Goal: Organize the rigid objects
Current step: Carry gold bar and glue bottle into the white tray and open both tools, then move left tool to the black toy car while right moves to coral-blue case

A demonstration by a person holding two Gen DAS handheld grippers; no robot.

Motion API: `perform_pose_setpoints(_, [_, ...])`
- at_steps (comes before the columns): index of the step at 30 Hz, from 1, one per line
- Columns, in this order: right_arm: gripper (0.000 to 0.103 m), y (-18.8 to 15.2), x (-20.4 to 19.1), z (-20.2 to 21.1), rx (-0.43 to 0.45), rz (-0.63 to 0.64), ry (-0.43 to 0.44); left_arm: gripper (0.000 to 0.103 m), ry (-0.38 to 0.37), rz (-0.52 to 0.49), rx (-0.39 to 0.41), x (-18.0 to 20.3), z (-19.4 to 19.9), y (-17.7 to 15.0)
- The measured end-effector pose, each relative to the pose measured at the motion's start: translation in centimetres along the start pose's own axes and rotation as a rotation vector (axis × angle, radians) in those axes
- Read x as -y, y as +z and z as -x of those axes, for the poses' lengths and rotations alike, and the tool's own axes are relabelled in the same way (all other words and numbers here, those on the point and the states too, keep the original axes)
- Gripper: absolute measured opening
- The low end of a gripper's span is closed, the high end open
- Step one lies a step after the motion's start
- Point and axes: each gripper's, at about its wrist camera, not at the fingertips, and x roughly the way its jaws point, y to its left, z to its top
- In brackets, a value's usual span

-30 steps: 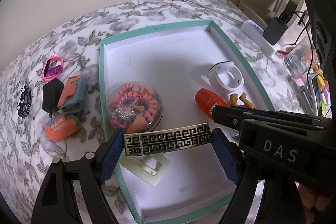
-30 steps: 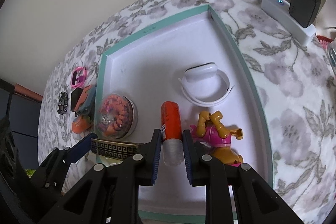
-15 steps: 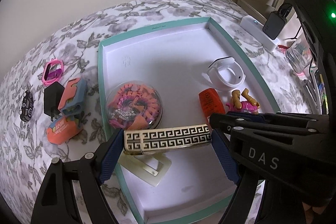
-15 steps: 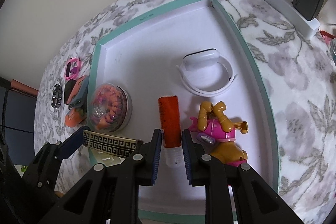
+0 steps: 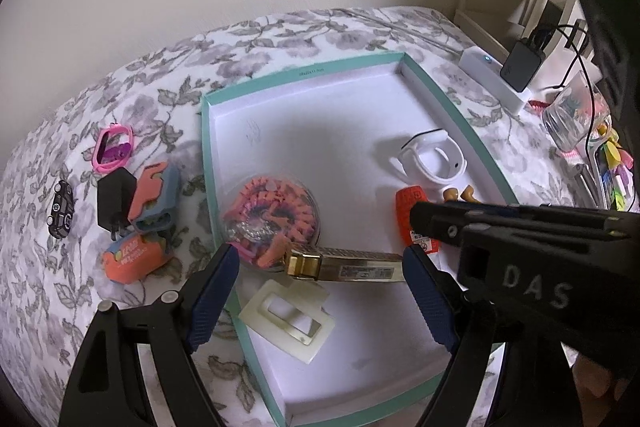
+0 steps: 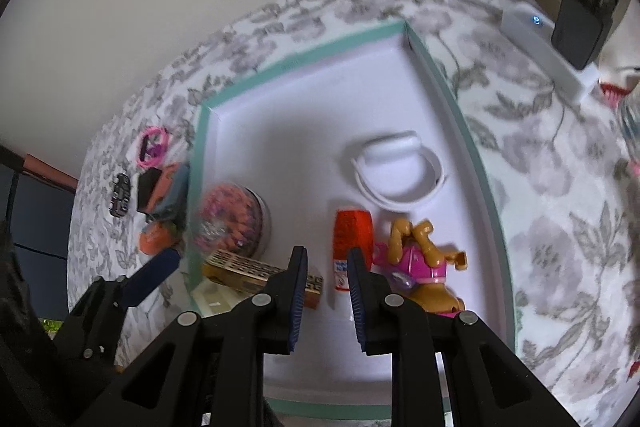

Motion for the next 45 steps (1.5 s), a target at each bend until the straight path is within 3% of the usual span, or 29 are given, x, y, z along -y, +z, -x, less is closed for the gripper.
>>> perform_pose_setpoints(10, [0.023, 0.3, 0.1, 1.0, 0.061, -0.015, 0.006, 0.085, 0.059, 0.02, 0.019, -1.3, 0.5, 0.5])
perform_pose_setpoints(19, [0.023, 0.3, 0.5, 0.7, 0.056, -0.034, -0.007, 0.084, 0.159, 0.139, 0.016, -5.2, 0.7, 0.7])
perform_pose_setpoints(21, [0.031, 0.2, 0.3, 0.6, 0.054, -0.025, -0.014, 0.084, 0.183, 0.188, 0.014, -6.4, 0.8, 0.7])
perform_pose_setpoints(23, [0.047, 0.2, 0.2, 0.5, 0.053, -0.019, -0.02, 0.085, 0.192, 0.235, 0.008, -7.5, 0.8, 0.6])
perform_pose_setpoints(27, [0.049, 0.2, -0.1, 0.4, 0.06, 0.0, -0.029, 0.086, 0.211, 0.336, -0.007, -9.9, 0.7, 0.4])
perform_pose_setpoints(29, [0.06, 0.1, -0.3, 0.4, 0.064, 0.008, -0.037, 0.089, 0.215, 0.372, -0.012, -11.0, 0.8, 0.2])
perform_pose_setpoints(31, [0.063, 0.2, -0.4, 0.4, 0.07, 0.017, -0.043, 0.095, 0.215, 0.398, -0.013, -11.8, 0.8, 0.1])
perform_pose_setpoints(45, [0.087, -0.1, -1.7, -0.1, 0.105, 0.083, -0.068, 0.095, 0.242, 0.622, -0.043, -17.9, 1.3, -1.6])
